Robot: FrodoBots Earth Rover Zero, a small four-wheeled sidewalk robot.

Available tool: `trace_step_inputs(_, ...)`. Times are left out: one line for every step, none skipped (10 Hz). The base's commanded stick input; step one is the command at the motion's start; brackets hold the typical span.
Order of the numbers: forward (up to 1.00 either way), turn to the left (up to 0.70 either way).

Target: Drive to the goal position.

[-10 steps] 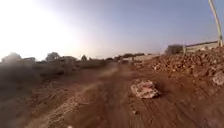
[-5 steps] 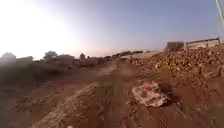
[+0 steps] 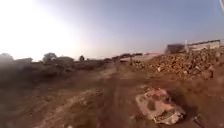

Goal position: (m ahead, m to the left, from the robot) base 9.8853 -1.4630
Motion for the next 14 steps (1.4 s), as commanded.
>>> trace_step_inputs(0.69, 0.00)
trace_step_inputs(0.69, 0.00)
trace_step_inputs(0.69, 0.00)
trace_step_inputs(0.69, 0.00)
trace_step_inputs(0.69, 0.00)
trace_step_inputs(0.69, 0.00)
trace_step_inputs(0.69, 0.00)
trace_step_inputs(0.69, 0.00)
trace_step_inputs(0.69, 0.00)
trace_step_inputs(0.69, 0.00)
trace_step_inputs(0.69, 0.00)
trace_step_inputs(0.69, 0.00)
trace_step_inputs(0.69, 0.00)
trace_step_inputs(0.69, 0.00)
